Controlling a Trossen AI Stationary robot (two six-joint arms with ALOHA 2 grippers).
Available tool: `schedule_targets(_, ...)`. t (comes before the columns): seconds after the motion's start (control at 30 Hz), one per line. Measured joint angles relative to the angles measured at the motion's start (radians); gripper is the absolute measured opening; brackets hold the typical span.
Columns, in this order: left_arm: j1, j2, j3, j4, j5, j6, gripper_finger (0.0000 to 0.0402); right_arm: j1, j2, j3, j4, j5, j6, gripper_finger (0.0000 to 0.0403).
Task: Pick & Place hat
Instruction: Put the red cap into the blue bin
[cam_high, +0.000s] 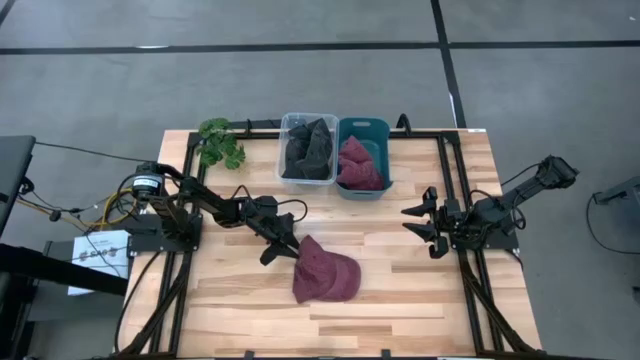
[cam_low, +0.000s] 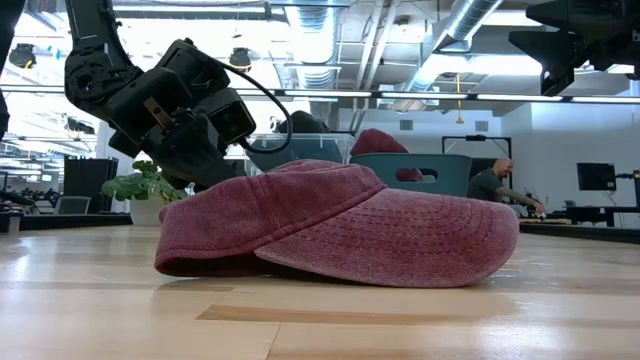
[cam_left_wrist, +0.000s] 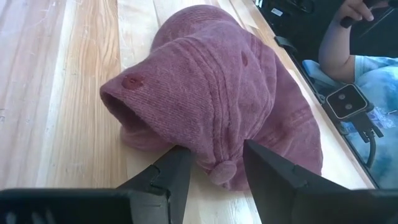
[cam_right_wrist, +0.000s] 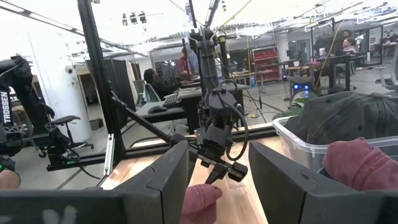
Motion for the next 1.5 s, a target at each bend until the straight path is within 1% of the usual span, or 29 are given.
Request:
schedule_targets(0.27,0.000,0.000,0.000,0.010,0.002,0.000,0.0145,0.000,0.000,0.000,0.000,0.000,0.000,0.0161)
schedule_targets(0.5,-0.011,0.000,0.000,0.052,0.063,0.001,0.0145,0.000,0.000,0.000,0.000,0.000,0.000,0.0161)
schedule_targets(0.8,-0.023,0.000,0.021,0.070,0.062,0.003,0.0145,0.000,0.000,0.000,0.000,0.000,0.000,0.0161)
schedule_targets(0.9,-0.023,0.000,0.033,0.071,0.046,0.003,0.0141,0.000,0.000,0.000,0.000,0.000,0.000,0.0161)
schedule_targets(1.0,-0.023,0.000,0.044,0.070,0.017,0.000,0.0128,0.000,0.000,0.000,0.000,0.000,0.000,0.0161)
schedule_targets(1.1,-0.023,0.000,0.055,0.070,-0.011,0.001,0.0101,0.000,0.000,0.000,0.000,0.000,0.000,0.0161)
schedule_targets(1.3,-0.023,-0.001,0.074,0.070,-0.012,0.048,0.0016,0.000,0.000,0.000,0.000,0.000,0.000,0.0161)
schedule_targets(1.33,-0.023,-0.001,0.075,0.070,-0.012,0.055,0.0011,0.000,0.000,0.000,0.000,0.000,0.000,0.0161)
schedule_targets(1.5,-0.024,-0.001,0.078,0.069,-0.012,0.064,0.0011,0.000,0.000,0.000,0.000,0.000,0.000,0.0161)
